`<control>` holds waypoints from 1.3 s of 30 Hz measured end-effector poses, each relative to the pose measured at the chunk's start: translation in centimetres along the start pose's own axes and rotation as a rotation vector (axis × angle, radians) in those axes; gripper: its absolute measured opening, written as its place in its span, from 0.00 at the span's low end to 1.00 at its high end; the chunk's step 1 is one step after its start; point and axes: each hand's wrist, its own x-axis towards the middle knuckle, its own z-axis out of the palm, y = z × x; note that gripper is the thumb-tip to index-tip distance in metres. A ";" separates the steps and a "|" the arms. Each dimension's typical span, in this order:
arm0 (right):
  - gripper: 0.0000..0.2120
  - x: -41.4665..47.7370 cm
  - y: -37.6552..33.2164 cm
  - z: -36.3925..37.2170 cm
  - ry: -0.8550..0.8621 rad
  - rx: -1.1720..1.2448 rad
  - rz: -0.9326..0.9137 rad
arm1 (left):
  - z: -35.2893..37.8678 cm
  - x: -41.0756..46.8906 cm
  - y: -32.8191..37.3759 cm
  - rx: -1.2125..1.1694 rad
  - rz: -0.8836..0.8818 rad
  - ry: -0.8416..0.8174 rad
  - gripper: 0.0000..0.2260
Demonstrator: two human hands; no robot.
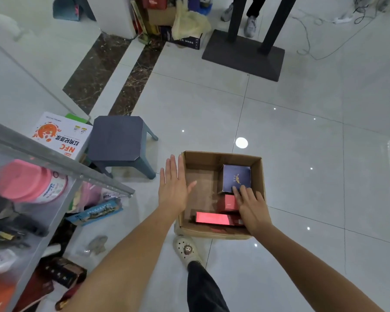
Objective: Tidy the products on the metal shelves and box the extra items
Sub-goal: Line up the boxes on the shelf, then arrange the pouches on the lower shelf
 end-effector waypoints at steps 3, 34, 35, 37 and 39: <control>0.39 1.1 0.2 -0.8 -0.026 0.087 0.013 | -0.8 -0.1 -0.1 0.046 -0.003 -0.066 0.39; 0.33 -58.9 -62.2 -24.9 0.786 -0.130 -1.578 | -5.6 -100.5 -23.3 -0.105 -1.759 0.432 0.38; 0.33 -60.5 -64.0 -24.8 0.801 -0.148 -1.603 | -5.0 -101.9 -23.6 -0.112 -1.792 0.431 0.38; 0.34 -63.6 -67.5 -24.8 0.799 -0.142 -1.667 | -4.2 -104.4 -24.5 -0.114 -1.846 0.411 0.37; 0.36 -66.8 -70.6 -25.0 0.789 -0.099 -1.753 | -4.1 -107.1 -25.8 -0.079 -1.898 0.390 0.37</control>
